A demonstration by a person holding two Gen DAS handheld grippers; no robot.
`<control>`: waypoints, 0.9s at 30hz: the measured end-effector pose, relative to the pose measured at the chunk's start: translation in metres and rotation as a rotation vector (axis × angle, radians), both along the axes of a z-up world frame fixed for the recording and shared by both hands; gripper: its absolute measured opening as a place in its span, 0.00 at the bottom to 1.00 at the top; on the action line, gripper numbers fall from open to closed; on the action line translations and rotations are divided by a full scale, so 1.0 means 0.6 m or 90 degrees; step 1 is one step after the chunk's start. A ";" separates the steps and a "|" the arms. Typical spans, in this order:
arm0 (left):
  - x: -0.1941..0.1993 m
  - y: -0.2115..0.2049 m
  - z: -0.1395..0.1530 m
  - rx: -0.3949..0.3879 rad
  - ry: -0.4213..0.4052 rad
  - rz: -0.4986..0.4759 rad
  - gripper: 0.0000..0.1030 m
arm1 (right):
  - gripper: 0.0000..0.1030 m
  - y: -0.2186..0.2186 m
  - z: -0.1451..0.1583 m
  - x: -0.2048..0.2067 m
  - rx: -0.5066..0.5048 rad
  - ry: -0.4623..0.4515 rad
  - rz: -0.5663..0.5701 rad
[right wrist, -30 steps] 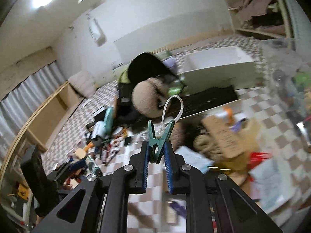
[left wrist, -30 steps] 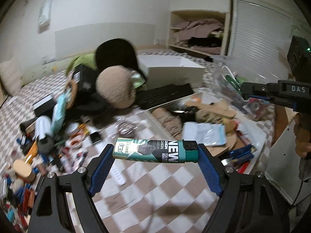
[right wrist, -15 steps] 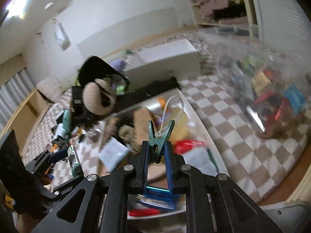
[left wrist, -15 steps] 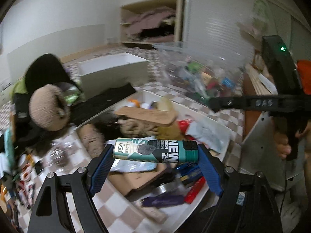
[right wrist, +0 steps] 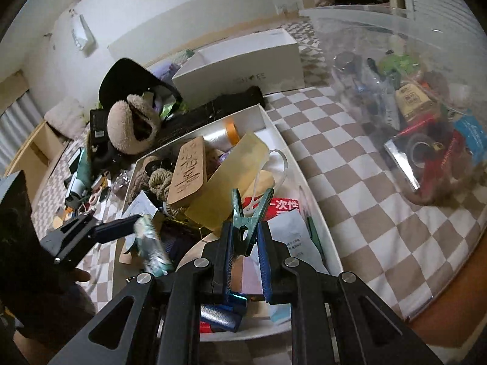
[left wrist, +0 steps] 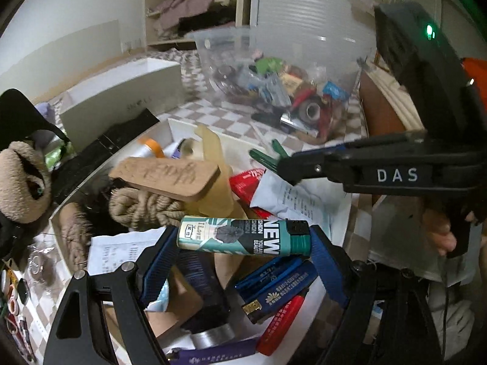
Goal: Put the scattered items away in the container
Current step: 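Carry the spray can and clothespin over the white tray with both tools, then open the left tool to drop the spray can while the right tool drops the clothespin into the tray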
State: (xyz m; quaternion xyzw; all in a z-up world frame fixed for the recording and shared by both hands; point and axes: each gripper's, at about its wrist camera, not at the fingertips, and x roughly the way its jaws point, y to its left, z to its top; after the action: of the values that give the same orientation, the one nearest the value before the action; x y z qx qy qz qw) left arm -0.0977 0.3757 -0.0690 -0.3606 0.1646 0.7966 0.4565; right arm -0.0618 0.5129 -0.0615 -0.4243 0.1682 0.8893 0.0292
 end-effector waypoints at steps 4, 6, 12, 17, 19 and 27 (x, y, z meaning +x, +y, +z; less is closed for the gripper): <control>-0.011 0.010 -0.013 -0.005 -0.017 0.002 0.82 | 0.16 -0.003 -0.008 -0.015 -0.004 -0.015 0.010; -0.014 0.012 -0.015 -0.004 -0.023 0.005 0.82 | 0.16 -0.003 -0.013 -0.022 -0.006 -0.022 0.010; -0.015 0.018 -0.019 -0.001 -0.032 0.007 0.82 | 0.16 -0.002 -0.021 -0.034 -0.024 -0.032 0.019; -0.014 0.026 -0.022 0.000 -0.039 0.004 0.82 | 0.16 -0.003 -0.018 -0.030 -0.025 -0.024 0.011; -0.013 0.030 -0.025 -0.002 -0.042 0.004 0.82 | 0.16 -0.003 -0.015 -0.028 -0.020 -0.019 0.008; -0.022 0.033 -0.036 -0.006 -0.067 0.028 0.87 | 0.16 -0.005 -0.008 -0.025 -0.012 -0.018 0.009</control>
State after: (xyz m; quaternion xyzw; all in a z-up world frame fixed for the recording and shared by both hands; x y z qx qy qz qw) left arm -0.1110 0.3953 -0.0908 -0.4075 0.1359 0.7856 0.4453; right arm -0.0768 0.5101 -0.0666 -0.4383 0.1734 0.8817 0.0214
